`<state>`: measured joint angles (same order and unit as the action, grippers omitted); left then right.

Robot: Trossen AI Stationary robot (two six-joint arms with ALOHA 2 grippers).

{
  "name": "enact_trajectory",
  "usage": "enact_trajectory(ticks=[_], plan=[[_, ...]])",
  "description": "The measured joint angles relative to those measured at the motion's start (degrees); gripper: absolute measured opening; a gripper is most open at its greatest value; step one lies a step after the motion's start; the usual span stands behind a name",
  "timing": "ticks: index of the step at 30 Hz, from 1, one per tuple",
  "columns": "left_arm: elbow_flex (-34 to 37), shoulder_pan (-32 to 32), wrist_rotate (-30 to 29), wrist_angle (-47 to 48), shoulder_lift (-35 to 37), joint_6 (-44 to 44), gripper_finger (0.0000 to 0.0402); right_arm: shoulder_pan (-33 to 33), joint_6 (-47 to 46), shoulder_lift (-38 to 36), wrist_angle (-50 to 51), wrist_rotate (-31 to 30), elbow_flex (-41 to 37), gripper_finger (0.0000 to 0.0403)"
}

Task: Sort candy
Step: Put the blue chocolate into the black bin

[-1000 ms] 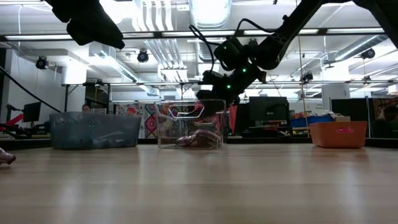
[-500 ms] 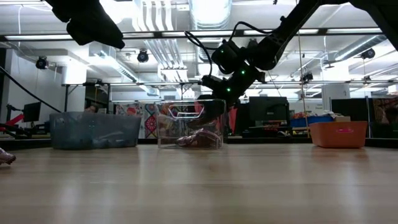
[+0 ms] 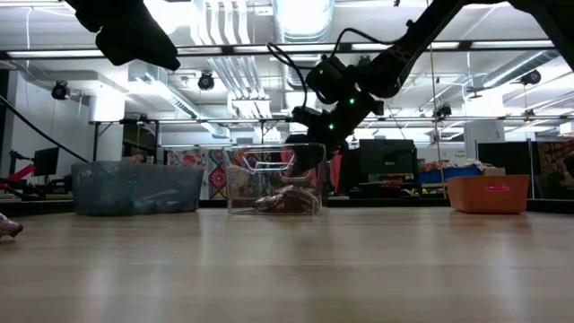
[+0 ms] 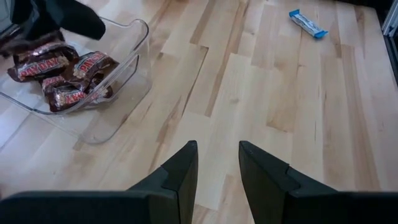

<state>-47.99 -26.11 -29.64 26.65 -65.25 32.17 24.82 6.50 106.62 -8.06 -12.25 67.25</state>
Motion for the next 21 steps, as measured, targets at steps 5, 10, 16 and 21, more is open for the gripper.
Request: enact_trajectory(ticks=[5, 10, 16, 21], plan=[[0.0, -0.13, 2.47, 0.05, -0.01, 4.47, 0.01, -1.06, -2.24, -5.11, 5.35, 0.25, -0.01, 0.0157], [0.0, -2.04, 7.24, 0.35, -0.62, 10.44, 0.01, -5.03, -2.95, -11.88, 12.79, 0.67, -0.01, 0.016], [0.0, -5.88, 13.44, 0.86, -3.2, 19.9, 0.01, -12.69, -3.95, -19.23, 19.87, 0.65, -0.01, 0.0155], [-0.05, -9.93, 23.15, 3.93, -6.51, 31.41, 0.01, -19.1, -7.07, -23.84, 26.2, 0.41, -0.12, 0.015]])
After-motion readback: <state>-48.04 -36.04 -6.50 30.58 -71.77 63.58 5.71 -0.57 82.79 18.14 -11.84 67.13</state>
